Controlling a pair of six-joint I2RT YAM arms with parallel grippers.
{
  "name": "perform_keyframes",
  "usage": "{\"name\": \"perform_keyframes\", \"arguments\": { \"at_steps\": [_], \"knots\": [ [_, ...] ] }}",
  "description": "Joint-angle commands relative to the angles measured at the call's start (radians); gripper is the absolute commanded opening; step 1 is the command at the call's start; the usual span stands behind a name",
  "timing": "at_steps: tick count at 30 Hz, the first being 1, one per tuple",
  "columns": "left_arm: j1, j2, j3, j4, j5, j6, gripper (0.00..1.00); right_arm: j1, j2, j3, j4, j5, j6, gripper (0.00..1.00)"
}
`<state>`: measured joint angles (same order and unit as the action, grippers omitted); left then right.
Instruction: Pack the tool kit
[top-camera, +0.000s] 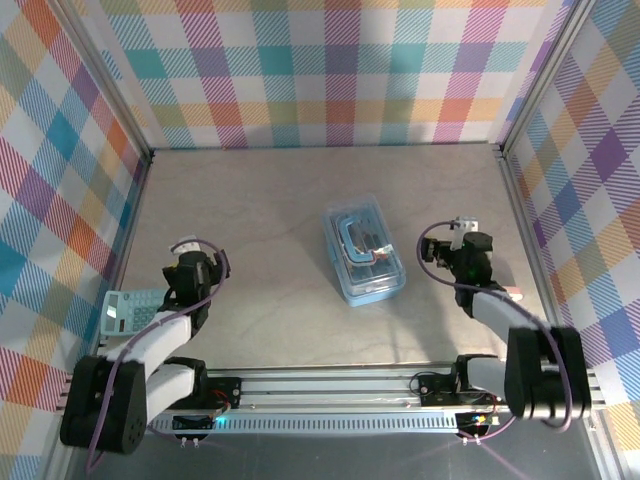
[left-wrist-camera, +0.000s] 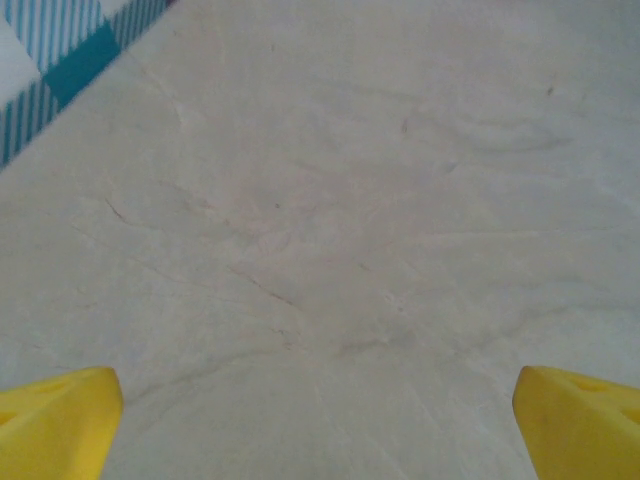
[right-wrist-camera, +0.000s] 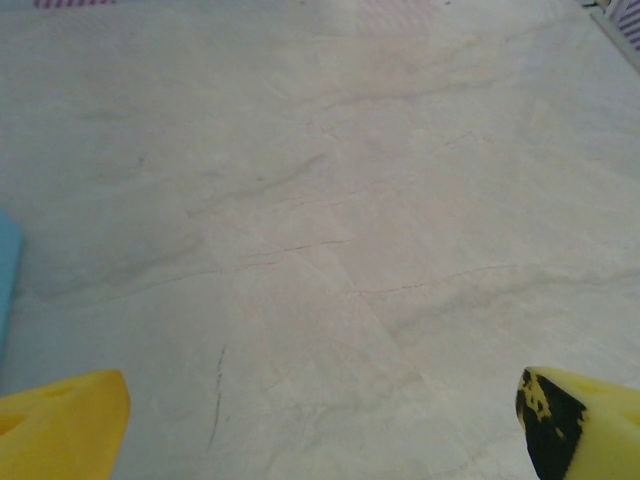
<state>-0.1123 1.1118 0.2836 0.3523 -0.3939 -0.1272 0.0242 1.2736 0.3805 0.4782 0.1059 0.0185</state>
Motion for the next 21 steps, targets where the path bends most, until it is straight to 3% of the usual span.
{"name": "perform_keyframes", "arguments": {
  "at_steps": [1, 3, 4, 6, 9, 12, 14, 21],
  "knots": [
    [0.011, 0.115, 0.027, 0.257, 0.037, -0.019, 0.99, -0.006, 0.123, 0.033, 0.233, 0.013, 0.028, 0.99],
    [0.019, 0.211, 0.066, 0.331, 0.059, -0.006, 1.00, -0.005, 0.195, 0.021, 0.307, 0.004, 0.028, 0.99],
    [0.022, 0.244, 0.134, 0.226, 0.069, 0.001, 1.00, -0.005, 0.234, 0.003, 0.380, -0.007, 0.022, 0.99],
    [0.022, 0.302, 0.186, 0.213, 0.101, 0.058, 1.00, -0.006, 0.254, -0.002, 0.405, -0.013, 0.021, 0.99],
    [0.049, 0.386, 0.111, 0.467, 0.117, 0.077, 1.00, -0.007, 0.251, 0.016, 0.360, -0.018, 0.026, 0.99],
    [0.031, 0.479, 0.094, 0.597, 0.131, 0.121, 1.00, -0.011, 0.258, 0.017, 0.372, -0.026, 0.024, 0.99],
    [0.028, 0.459, 0.107, 0.529, 0.127, 0.110, 0.99, -0.013, 0.258, 0.020, 0.364, -0.029, 0.024, 0.99],
    [0.026, 0.466, 0.105, 0.548, 0.121, 0.116, 1.00, -0.010, 0.255, 0.021, 0.358, -0.028, 0.018, 0.99]
  ]
}}
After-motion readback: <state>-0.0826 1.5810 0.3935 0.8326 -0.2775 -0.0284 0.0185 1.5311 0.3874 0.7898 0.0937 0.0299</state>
